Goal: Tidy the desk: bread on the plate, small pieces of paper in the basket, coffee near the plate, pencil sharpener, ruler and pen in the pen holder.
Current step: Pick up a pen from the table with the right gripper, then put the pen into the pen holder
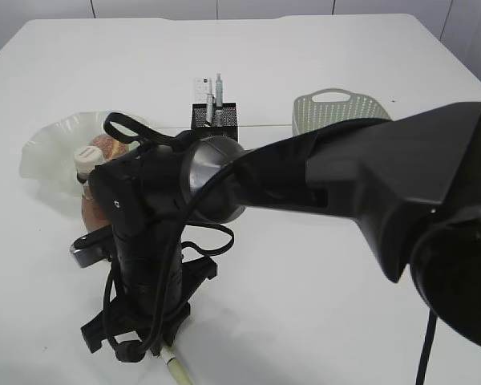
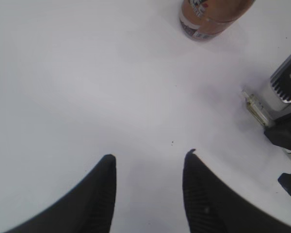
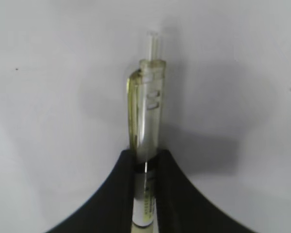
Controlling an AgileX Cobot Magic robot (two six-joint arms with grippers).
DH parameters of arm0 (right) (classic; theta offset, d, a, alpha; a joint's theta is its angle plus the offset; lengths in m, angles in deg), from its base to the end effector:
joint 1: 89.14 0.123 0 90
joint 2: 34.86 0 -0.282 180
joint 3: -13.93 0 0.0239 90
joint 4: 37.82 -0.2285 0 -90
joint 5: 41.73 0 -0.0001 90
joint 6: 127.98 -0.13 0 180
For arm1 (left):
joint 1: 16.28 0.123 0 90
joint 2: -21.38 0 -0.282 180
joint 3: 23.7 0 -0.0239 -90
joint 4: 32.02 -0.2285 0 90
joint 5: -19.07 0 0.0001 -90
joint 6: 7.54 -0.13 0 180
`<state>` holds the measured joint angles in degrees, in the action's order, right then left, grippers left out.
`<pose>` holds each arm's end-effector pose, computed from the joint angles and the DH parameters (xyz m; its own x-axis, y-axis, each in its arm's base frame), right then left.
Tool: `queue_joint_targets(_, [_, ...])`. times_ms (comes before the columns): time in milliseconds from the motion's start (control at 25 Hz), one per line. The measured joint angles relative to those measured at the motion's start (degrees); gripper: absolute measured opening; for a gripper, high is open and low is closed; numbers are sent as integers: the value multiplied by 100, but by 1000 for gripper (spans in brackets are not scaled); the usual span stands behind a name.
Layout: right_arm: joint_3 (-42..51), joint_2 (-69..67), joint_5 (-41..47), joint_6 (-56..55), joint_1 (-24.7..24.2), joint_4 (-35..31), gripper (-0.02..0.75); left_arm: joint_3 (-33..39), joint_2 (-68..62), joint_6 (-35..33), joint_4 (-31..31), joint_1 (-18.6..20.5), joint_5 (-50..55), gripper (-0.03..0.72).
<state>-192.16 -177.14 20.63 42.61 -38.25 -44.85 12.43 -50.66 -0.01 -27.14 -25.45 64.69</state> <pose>0.2680 0.3520 0.0869 -0.7850 -0.6195 -0.0039 -0.6160 0.7798 0.1120 0.1913 -0.0389 0.2264 -0.9041 -0.0461 -0.4249 0.0142 0.9904 -0.1377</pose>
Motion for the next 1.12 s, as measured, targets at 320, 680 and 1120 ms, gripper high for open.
queue_joint_targets(320, [37, 129, 294, 733, 0, -110, 60, 0, 0, 0, 0, 0, 0, 333])
queue_joint_targets(680, [48, 1286, 238, 2303, -780, -1657, 60, 0, 0, 0, 0, 0, -18, 333])
queue_joint_targets(1120, [48, 1673, 262, 3751, -2650, -3864, 60, 0, 0, 0, 0, 0, -18, 332])
